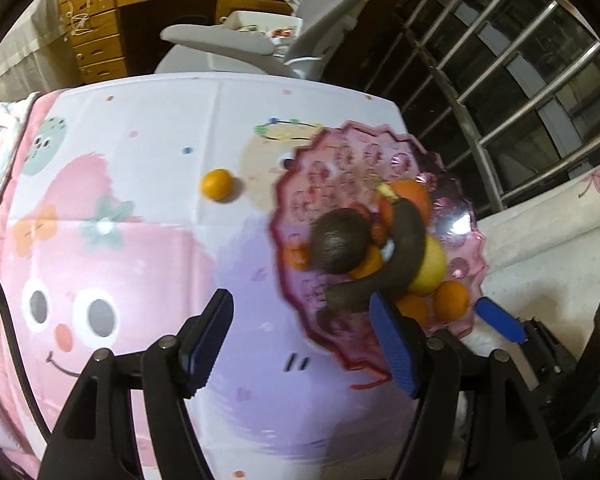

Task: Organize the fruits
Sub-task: 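Open left tool to lay the banana in the bowl while right releases the tangerine, then withdraw right tool from the bowl to the last small tangerine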

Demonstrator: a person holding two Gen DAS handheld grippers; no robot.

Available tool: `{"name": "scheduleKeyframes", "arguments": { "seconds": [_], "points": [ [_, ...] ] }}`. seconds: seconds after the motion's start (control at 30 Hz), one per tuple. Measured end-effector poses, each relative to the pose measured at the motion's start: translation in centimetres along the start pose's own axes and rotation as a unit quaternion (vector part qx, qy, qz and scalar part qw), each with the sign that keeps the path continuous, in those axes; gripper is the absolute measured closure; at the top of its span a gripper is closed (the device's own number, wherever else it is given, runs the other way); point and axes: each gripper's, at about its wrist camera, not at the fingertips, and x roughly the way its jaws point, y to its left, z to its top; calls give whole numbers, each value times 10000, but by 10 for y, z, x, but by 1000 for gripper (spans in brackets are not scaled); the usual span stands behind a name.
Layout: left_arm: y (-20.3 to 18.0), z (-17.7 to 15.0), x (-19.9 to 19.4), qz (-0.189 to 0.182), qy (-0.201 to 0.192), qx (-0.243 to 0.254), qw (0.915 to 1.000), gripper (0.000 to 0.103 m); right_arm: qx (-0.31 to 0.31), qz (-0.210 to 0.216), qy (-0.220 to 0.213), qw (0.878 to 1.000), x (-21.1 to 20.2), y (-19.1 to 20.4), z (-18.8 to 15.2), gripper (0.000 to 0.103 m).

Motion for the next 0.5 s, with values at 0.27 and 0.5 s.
{"name": "scheduleKeyframes", "arguments": {
  "seconds": [0.27,0.5],
  "points": [
    [53,2,-16,112,-41,-79,9999,29,-11,78,-60,10000,2,46,12,30],
    [107,13,-20,258,17,25,9997,24,173,-24,-145,9997,14,92,22,30]
  ]
}}
